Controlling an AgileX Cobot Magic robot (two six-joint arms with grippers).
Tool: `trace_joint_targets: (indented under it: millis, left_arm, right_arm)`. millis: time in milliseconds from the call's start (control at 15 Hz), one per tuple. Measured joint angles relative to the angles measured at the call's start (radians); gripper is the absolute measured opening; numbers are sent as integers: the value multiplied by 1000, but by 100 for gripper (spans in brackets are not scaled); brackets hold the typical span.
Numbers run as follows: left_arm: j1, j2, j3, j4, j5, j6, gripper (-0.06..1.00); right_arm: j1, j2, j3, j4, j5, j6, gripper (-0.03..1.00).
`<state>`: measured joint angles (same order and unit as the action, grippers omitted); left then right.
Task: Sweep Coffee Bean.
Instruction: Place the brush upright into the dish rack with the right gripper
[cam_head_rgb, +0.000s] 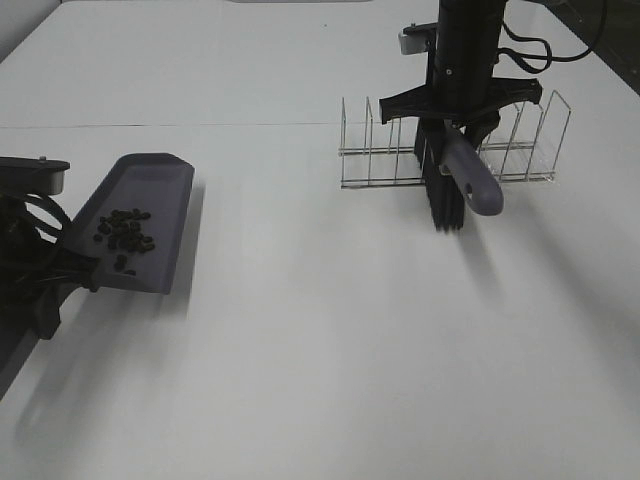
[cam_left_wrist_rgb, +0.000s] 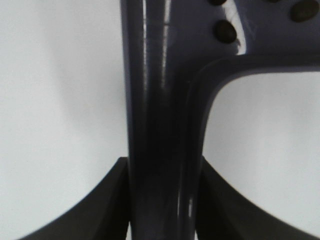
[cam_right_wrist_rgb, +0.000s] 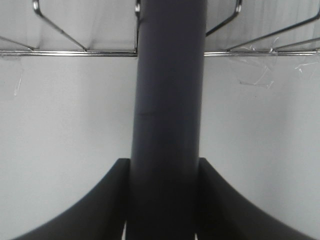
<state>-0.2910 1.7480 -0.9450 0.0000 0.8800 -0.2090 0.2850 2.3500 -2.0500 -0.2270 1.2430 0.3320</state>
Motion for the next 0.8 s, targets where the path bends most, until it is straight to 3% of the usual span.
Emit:
trace_joint_targets:
  millis: [800]
  left_arm:
    - [0, 0, 0, 0, 1, 0, 33]
  right_arm:
    - [0, -91, 1, 3, -55, 18, 36]
